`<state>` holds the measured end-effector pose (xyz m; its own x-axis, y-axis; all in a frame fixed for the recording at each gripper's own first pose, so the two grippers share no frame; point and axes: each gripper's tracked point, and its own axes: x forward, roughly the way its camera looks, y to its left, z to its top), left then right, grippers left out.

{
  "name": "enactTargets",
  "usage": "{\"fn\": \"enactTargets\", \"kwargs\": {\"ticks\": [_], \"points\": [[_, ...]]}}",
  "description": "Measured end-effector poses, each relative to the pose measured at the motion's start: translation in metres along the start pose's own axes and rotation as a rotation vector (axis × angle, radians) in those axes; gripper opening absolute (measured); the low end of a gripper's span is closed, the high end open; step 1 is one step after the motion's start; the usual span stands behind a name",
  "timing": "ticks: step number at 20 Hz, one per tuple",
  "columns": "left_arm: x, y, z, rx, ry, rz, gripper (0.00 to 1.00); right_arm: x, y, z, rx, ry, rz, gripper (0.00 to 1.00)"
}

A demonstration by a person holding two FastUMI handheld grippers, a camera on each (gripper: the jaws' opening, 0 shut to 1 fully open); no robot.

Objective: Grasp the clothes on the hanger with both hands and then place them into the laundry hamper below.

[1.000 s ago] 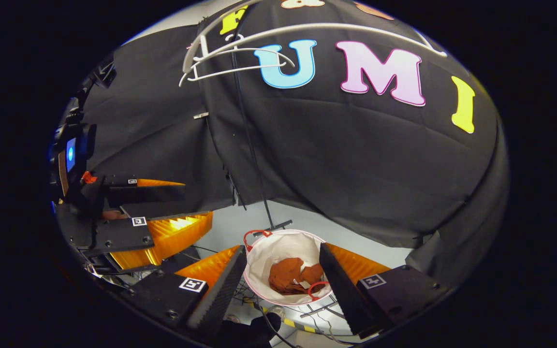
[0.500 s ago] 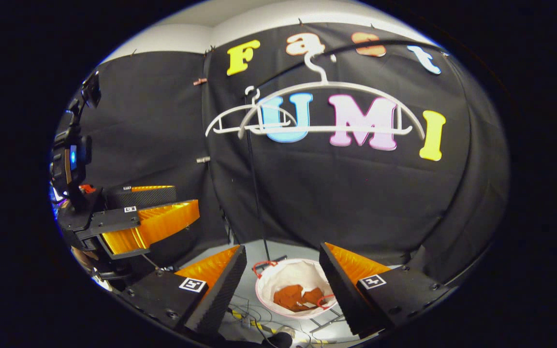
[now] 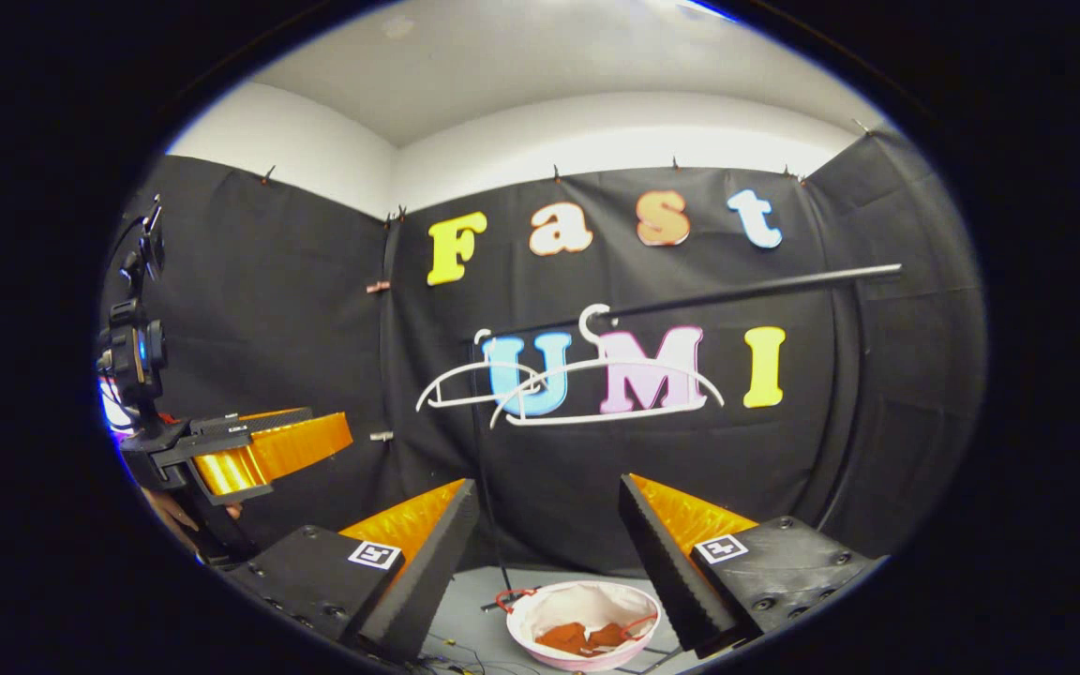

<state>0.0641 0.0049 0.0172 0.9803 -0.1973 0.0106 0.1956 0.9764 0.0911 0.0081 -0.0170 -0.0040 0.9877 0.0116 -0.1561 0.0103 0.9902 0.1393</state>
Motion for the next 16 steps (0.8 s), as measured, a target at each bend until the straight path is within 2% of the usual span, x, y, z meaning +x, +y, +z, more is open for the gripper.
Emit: {"fn": "enactTargets", "kwargs": {"ticks": [3, 7, 10, 11, 15, 16], "points": [[-0.016, -0.013, 0.018, -0.003, -0.039, -0.037, 0.98, -0.025, 0.005, 0.026, 0.007, -0.085, -0.02, 0.98], [-0.03, -0.029, 0.031, 0.001, -0.07, -0.075, 0.98, -0.048, 0.007, 0.057, -0.017, -0.185, -0.054, 1.0], [-0.036, -0.039, 0.037, 0.009, -0.079, -0.094, 0.98, -0.038, 0.003, 0.07, -0.029, -0.208, -0.072, 1.0], [-0.036, -0.04, 0.041, 0.01, -0.089, -0.096, 0.98, -0.039, 0.002, 0.071, -0.025, -0.217, -0.073, 0.97], [-0.032, -0.049, 0.048, 0.017, -0.107, -0.097, 0.98, -0.046, -0.005, 0.075, -0.01, -0.234, -0.075, 1.0], [-0.03, -0.053, 0.048, 0.019, -0.112, -0.097, 0.98, -0.048, -0.006, 0.079, -0.006, -0.243, -0.072, 0.97]]}}
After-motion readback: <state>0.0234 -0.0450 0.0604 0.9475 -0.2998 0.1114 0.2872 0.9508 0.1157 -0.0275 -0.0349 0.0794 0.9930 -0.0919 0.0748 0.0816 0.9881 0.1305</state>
